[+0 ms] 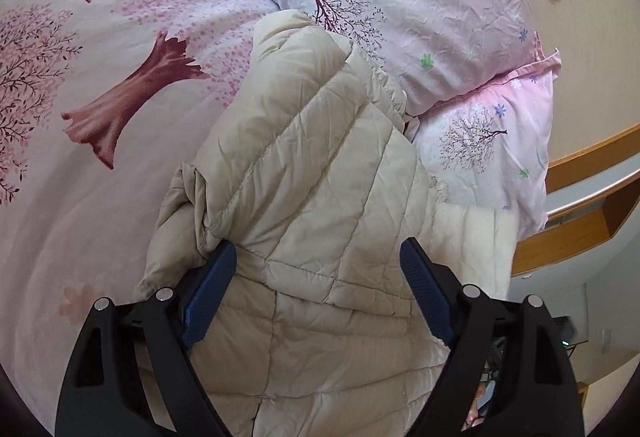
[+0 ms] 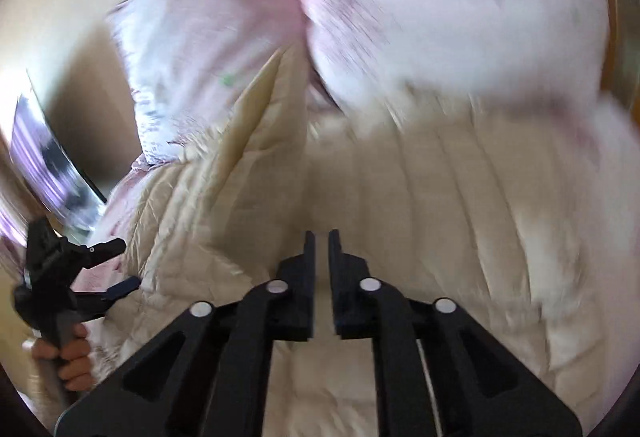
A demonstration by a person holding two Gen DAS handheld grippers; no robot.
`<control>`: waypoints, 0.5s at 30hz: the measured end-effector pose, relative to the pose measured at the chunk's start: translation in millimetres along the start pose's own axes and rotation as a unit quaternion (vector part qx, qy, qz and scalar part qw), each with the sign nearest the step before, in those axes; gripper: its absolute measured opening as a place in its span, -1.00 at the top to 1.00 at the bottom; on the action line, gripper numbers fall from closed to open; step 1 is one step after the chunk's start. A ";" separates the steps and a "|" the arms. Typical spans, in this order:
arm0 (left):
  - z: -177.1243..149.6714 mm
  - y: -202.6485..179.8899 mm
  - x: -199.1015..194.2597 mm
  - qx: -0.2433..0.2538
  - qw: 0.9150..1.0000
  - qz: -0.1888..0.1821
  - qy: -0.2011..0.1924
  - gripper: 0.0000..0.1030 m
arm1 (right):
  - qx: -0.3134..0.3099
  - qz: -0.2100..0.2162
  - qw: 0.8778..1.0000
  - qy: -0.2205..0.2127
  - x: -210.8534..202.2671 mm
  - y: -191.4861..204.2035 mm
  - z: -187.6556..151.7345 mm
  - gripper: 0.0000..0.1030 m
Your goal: Fold large clothes
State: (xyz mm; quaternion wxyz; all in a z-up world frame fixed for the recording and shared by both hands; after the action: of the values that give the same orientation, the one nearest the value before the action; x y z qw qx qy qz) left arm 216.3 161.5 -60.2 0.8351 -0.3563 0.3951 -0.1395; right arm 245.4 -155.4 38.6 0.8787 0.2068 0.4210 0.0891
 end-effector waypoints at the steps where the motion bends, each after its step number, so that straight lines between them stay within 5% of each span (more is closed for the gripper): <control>1: 0.1 -0.5 0.0 0.002 1.000 0.001 0.001 -0.66 | 0.027 0.010 0.999 0.017 1.2 -17.6 1.2 0.41; 2: 0.1 -1.3 0.0 0.003 1.000 0.002 0.001 -0.67 | 0.048 0.019 0.998 0.025 0.4 -30.4 2.5 0.19; 5: -0.4 -3.6 -1.0 0.009 1.000 0.004 0.004 -0.68 | 0.113 0.075 0.989 0.052 -4.2 -58.2 7.0 -0.06; 10: -2.1 -6.9 -3.1 0.019 1.000 0.008 0.008 -0.69 | 0.216 0.161 0.958 0.095 2.1 -88.7 18.3 -0.07; 15: -2.9 -10.5 -4.0 0.032 0.999 0.013 0.013 -0.69 | 0.265 0.198 0.938 0.101 3.6 -97.0 18.4 -0.06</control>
State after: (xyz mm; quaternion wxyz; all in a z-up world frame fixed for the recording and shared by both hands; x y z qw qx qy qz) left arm 212.0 154.7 -51.8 0.8426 -0.3224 0.4060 -0.1459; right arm 260.3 -246.6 3.9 0.7098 0.5010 0.4662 0.1668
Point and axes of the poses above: each gripper's, at about its wrist camera, not at the fingertips, and x roughly the way its jaws point, y to its left, z to its top, the point moved 3 cm from there along x, roughly the way its jaws point, and after that the axes turned 11 degrees about x, right-handed, at the moved point
